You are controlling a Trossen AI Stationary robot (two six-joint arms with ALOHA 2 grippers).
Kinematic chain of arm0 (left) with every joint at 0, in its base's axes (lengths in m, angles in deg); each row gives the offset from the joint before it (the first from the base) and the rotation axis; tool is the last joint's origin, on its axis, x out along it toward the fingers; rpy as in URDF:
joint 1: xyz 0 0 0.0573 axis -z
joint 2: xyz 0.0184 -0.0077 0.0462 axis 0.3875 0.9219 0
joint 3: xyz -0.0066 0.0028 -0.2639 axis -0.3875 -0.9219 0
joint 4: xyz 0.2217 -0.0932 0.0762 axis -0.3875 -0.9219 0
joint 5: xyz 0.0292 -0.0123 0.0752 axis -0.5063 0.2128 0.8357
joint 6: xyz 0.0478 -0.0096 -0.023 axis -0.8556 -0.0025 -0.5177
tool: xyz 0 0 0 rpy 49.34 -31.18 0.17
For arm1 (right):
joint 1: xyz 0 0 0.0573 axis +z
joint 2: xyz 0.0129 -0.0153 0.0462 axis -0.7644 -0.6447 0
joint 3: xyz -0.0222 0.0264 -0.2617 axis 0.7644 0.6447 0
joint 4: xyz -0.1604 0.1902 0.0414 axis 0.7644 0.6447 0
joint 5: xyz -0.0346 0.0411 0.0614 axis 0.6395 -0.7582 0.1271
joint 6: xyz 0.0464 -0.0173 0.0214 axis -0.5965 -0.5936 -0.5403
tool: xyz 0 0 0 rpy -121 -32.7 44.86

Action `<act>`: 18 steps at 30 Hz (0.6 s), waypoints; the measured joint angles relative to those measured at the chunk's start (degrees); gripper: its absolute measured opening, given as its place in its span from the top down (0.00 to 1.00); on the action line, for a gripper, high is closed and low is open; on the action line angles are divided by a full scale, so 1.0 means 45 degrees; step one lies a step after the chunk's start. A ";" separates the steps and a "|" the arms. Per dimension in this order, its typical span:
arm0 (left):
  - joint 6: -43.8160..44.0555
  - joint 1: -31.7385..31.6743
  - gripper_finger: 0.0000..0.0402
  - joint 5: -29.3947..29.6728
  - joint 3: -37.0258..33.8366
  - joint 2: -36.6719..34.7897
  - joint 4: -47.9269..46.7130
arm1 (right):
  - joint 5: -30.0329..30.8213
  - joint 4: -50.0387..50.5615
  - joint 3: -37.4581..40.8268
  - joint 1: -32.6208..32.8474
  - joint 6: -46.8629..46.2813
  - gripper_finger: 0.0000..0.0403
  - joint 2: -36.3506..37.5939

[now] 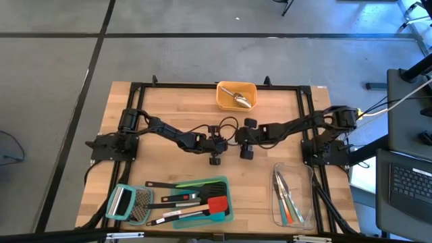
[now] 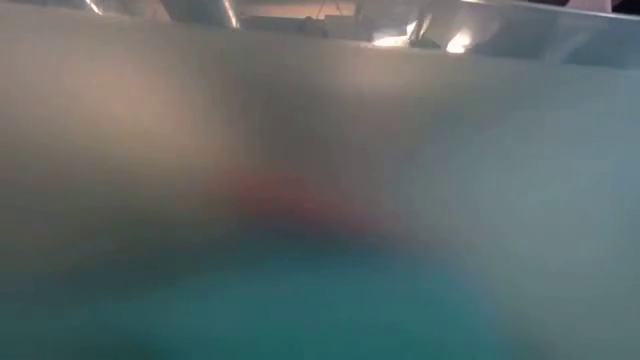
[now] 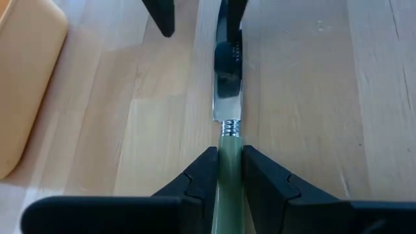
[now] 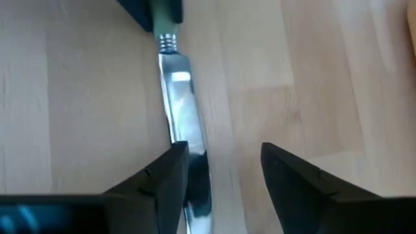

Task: Pick & Place Kitchen Items
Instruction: Put the green table knife into the transparent bin

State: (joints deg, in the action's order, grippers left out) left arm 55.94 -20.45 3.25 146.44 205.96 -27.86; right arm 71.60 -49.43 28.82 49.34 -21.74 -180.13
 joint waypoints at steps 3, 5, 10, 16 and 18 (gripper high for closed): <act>0.0033 0.0000 0.83 -0.0092 0.0002 0.0000 -0.0024 | -0.0119 -0.0567 0.0476 -0.0203 0.0020 0.50 0.0080; 0.0061 0.0000 0.83 -0.0129 0.0002 0.0000 -0.0029 | -0.0317 -0.0658 0.0631 -0.0246 0.0005 0.49 0.0087; 0.0065 0.0000 0.83 -0.0200 0.0007 -0.0005 -0.0058 | -0.0618 -0.0529 0.0691 -0.0179 -0.0006 0.49 0.0283; 0.0064 0.0000 0.83 -0.0239 0.0007 -0.0005 -0.0082 | -0.1176 -0.0074 0.0772 0.0115 0.0323 0.49 0.0735; 0.0141 0.0000 0.84 -0.0245 0.0010 -0.0009 -0.0121 | -0.1368 0.0430 0.0790 0.0165 0.0306 0.49 0.0915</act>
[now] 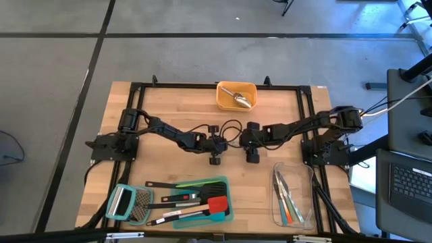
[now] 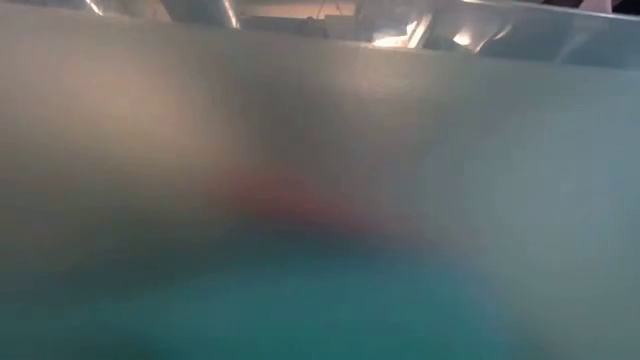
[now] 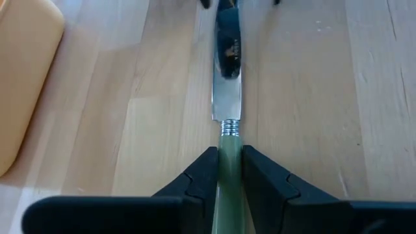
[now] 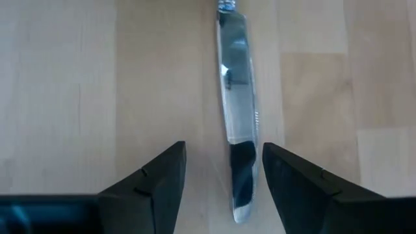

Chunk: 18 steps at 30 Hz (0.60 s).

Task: Pick & Place Kitchen Items
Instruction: Put the green table knife into the transparent bin

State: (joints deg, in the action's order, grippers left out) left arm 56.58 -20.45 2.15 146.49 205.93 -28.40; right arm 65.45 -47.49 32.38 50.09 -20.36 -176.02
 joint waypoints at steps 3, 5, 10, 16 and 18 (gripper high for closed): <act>0.0007 0.0000 0.84 -0.0026 0.0007 -0.0001 -0.0015 | -0.0203 0.0220 0.0002 -0.0005 -0.0146 0.49 0.0101; 0.0002 0.0000 0.84 -0.0024 0.0007 -0.0001 -0.0015 | -0.0428 0.0295 0.0002 0.0023 -0.0197 0.49 0.0109; -0.0035 0.0000 0.84 -0.0047 0.0007 -0.0001 -0.0014 | 0.0127 0.0141 0.0006 0.0057 0.0080 0.49 0.0046; -0.0269 0.0034 0.84 -0.0098 0.0007 -0.0001 -0.0015 | 0.0253 -0.1929 0.1044 -0.0444 0.0468 0.49 -0.0119; -0.0265 0.0034 0.84 -0.0109 0.0007 -0.0001 -0.0015 | -0.0406 -0.2718 0.1297 -0.0661 0.0397 0.49 -0.0314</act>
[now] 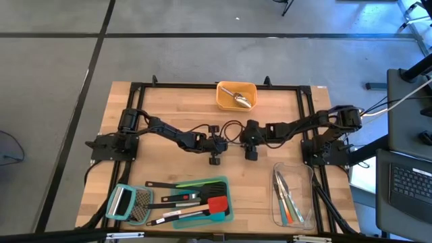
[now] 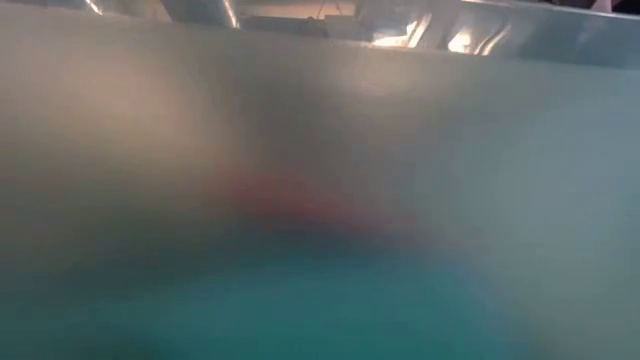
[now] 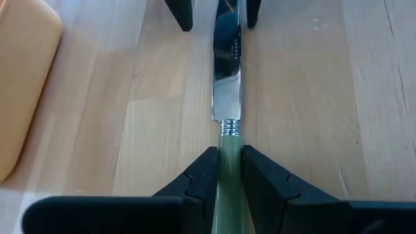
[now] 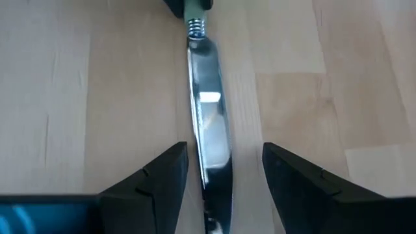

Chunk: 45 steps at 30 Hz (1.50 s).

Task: Pick & Place Kitchen Items
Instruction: Put the green table knife into the transparent bin

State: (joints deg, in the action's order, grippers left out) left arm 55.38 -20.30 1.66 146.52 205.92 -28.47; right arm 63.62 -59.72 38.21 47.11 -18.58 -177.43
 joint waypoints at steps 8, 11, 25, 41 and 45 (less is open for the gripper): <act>0.0002 -0.0046 0.84 -0.0535 0.0000 -0.0172 -0.0094 | -0.0545 -0.0442 0.0279 -0.0118 -0.0638 0.53 -0.0037; 0.0136 -0.0153 0.84 -0.0938 -0.0022 -0.0375 -0.0200 | -0.0631 -0.0585 0.0279 -0.0116 -0.0757 0.60 -0.0177; 0.0732 -0.0679 0.84 -0.2476 -0.0063 -0.0701 -0.0418 | -0.1055 -0.1044 0.0264 -0.0034 -0.1390 0.79 -0.0480; -0.0777 -0.0476 0.84 -0.1465 -0.0083 -0.0853 -0.0290 | -0.4020 -0.1644 0.0259 -0.0357 -0.3451 0.91 -0.0576; -0.0801 -0.0476 0.84 -0.1450 -0.0083 -0.0850 -0.0263 | -0.5147 -0.1679 0.0259 -0.0619 -0.3818 0.91 -0.0623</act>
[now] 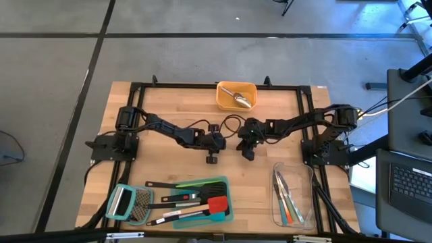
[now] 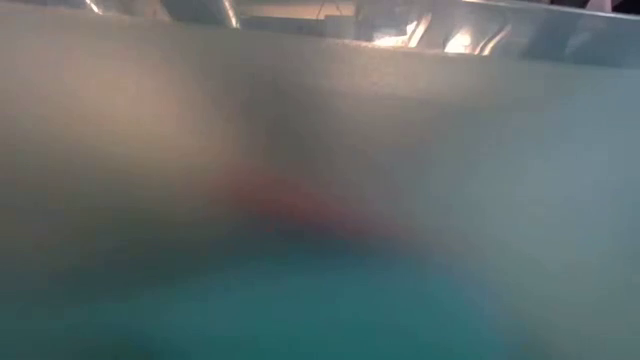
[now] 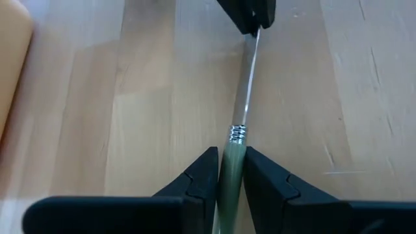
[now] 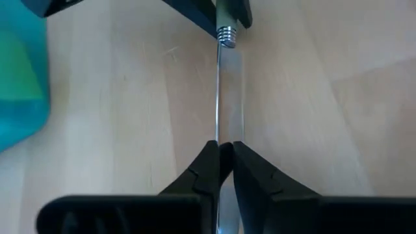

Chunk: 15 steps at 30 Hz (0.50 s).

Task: Pick & Place Kitchen Items
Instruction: Put the green table knife into the transparent bin

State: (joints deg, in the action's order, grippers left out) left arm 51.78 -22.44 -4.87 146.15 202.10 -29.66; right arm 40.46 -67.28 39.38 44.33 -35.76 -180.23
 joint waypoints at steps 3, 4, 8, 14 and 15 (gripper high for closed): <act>-0.0061 -0.0008 0.84 -0.0277 0.0010 0.0000 0.0001 | -0.0390 -0.0063 0.0000 -0.0124 -0.0222 0.92 -0.0018; -0.0157 -0.0017 0.84 -0.0437 0.0010 -0.0005 0.0001 | -0.0508 -0.0094 0.0000 -0.0177 -0.0280 0.92 -0.0027; -0.0404 -0.0030 0.86 -0.0732 0.0015 0.0020 -0.0010 | -0.0854 -0.0148 0.0005 -0.0370 -0.0316 0.92 -0.0061; -0.0411 -0.0151 0.93 -0.1163 0.0064 0.0246 -0.0477 | -0.0849 -0.0560 0.0093 -0.0372 -0.0250 0.92 -0.0061; -0.0372 -0.0151 0.93 -0.1164 0.0078 0.0281 -0.0560 | -0.0830 -0.0680 0.0112 -0.0372 -0.0250 0.92 -0.0061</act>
State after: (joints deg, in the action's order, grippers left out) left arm 50.10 -23.11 -10.10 146.50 203.36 -32.17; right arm 36.73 -70.34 39.88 42.65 -36.88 -180.51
